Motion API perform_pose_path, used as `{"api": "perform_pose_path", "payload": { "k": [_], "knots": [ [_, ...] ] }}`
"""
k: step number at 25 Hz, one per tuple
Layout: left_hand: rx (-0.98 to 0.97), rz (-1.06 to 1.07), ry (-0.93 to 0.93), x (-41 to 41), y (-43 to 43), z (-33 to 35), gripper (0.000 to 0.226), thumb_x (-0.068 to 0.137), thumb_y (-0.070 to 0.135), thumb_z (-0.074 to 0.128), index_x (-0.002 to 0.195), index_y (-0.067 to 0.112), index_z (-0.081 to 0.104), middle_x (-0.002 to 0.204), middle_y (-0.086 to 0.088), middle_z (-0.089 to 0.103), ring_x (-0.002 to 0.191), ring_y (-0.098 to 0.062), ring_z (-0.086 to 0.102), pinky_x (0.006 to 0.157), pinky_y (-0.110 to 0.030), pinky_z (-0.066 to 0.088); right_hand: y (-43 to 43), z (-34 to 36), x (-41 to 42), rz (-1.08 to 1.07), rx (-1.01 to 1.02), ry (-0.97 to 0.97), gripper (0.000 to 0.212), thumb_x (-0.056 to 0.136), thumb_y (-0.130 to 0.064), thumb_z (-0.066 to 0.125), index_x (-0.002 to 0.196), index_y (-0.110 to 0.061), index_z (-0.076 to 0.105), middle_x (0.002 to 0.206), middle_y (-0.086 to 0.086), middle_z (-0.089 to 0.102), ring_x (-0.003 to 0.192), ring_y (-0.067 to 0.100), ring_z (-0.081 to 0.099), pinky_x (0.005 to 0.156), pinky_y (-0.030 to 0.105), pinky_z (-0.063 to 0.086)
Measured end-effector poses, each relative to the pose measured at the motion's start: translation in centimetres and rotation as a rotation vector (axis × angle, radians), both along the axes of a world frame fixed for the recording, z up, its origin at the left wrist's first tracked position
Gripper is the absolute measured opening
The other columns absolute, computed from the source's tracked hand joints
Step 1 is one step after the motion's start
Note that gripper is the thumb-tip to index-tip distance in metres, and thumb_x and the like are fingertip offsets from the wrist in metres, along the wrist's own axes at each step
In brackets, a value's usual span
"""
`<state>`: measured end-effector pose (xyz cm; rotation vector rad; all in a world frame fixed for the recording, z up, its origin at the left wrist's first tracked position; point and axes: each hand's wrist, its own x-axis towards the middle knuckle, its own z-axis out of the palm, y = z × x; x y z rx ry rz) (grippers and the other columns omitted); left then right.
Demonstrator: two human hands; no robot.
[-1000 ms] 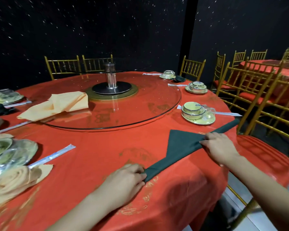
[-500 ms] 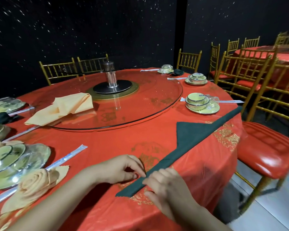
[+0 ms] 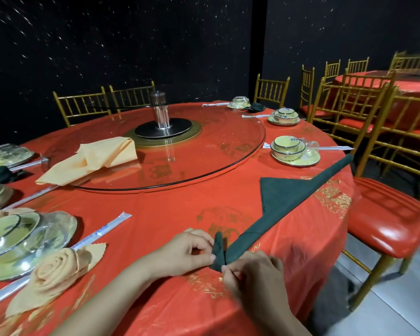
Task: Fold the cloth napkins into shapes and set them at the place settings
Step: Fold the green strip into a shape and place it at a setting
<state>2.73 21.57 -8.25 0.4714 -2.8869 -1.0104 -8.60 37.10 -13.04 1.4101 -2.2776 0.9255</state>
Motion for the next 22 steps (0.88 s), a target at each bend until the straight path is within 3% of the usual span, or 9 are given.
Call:
{"api": "perform_pose_path", "payload": {
  "k": [2,5,7,9,12,14,16,19,22],
  "knots": [
    [-0.122,0.002,-0.091,-0.9,0.4,0.0,0.028,0.085,0.050,0.052,0.065,0.030,0.054,0.099,0.022,0.050,0.100,0.009,0.040,0.103,-0.030,0.022,0.1,-0.3,-0.1,0.016,-0.116,0.045,0.022,0.067,-0.050,0.057,0.064,-0.030,0.048,0.059,-0.013,0.050,0.064,0.008,0.052,0.067,0.029,0.033],
    [-0.228,-0.037,-0.219,-2.5,1.0,1.2,0.022,0.092,0.039,0.052,0.073,0.028,0.058,0.102,0.013,0.046,0.102,-0.004,0.038,0.094,-0.030,0.022,0.4,-0.8,-0.3,0.117,-0.215,0.176,0.024,0.071,-0.051,0.063,0.081,-0.032,0.053,0.073,-0.012,0.058,0.076,0.010,0.049,0.075,0.029,0.030],
    [-0.282,-0.038,-0.246,-3.2,1.1,1.8,0.018,0.089,0.041,0.056,0.081,0.027,0.063,0.103,0.012,0.049,0.105,-0.008,0.041,0.092,-0.032,0.026,0.4,-0.8,-0.2,0.145,-0.179,0.197,0.023,0.069,-0.053,0.062,0.075,-0.030,0.061,0.075,-0.012,0.059,0.076,0.011,0.050,0.076,0.029,0.030],
    [-0.266,-0.027,-0.154,-3.2,1.1,2.1,0.010,0.085,0.036,0.063,0.084,0.027,0.061,0.096,0.010,0.051,0.094,-0.006,0.046,0.090,-0.031,0.034,0.1,-0.7,-0.2,0.125,-0.125,0.152,0.021,0.068,-0.050,0.060,0.065,-0.030,0.062,0.068,-0.013,0.058,0.069,0.011,0.054,0.075,0.028,0.029],
    [-0.041,-0.084,0.035,-2.0,0.6,2.2,0.013,0.079,0.012,0.064,0.086,0.024,0.065,0.091,0.007,0.055,0.087,-0.003,0.052,0.086,-0.023,0.041,-0.2,-0.1,-0.4,0.074,-0.039,0.077,0.023,0.069,-0.048,0.055,0.055,-0.030,0.058,0.059,-0.014,0.055,0.061,0.007,0.056,0.071,0.026,0.027],
    [-0.042,-0.125,-0.045,-0.8,0.4,1.8,0.023,0.075,0.020,0.062,0.091,0.036,0.067,0.098,0.013,0.056,0.097,0.000,0.050,0.094,-0.022,0.037,-0.3,0.2,-0.5,0.058,0.009,0.040,0.025,0.069,-0.051,0.052,0.054,-0.032,0.059,0.057,-0.015,0.054,0.059,0.005,0.055,0.069,0.025,0.025],
    [-0.109,-0.105,-0.094,-0.2,0.3,1.1,0.022,0.070,0.042,0.057,0.090,0.050,0.060,0.102,0.019,0.053,0.104,0.001,0.047,0.101,-0.028,0.034,-0.3,0.4,-0.6,0.082,0.045,-0.001,0.027,0.067,-0.057,0.051,0.056,-0.034,0.062,0.055,-0.016,0.054,0.058,0.002,0.054,0.069,0.025,0.026],
    [-0.174,-0.081,-0.103,-0.4,0.2,1.1,0.033,0.067,0.056,0.054,0.099,0.049,0.054,0.101,0.024,0.053,0.104,0.004,0.046,0.100,-0.034,0.034,-0.2,0.9,-0.7,0.111,0.092,-0.068,0.028,0.061,-0.062,0.048,0.058,-0.037,0.062,0.052,-0.018,0.055,0.057,-0.004,0.054,0.065,0.019,0.028],
    [-0.169,-0.104,-0.103,-0.8,0.2,1.8,0.037,0.069,0.052,0.065,0.103,0.044,0.054,0.100,0.020,0.056,0.101,0.005,0.048,0.098,-0.034,0.036,-0.3,1.3,-0.7,0.118,0.148,-0.078,0.022,0.060,-0.050,0.046,0.052,-0.033,0.056,0.047,-0.015,0.050,0.050,-0.003,0.051,0.060,0.015,0.028]
  ]
}}
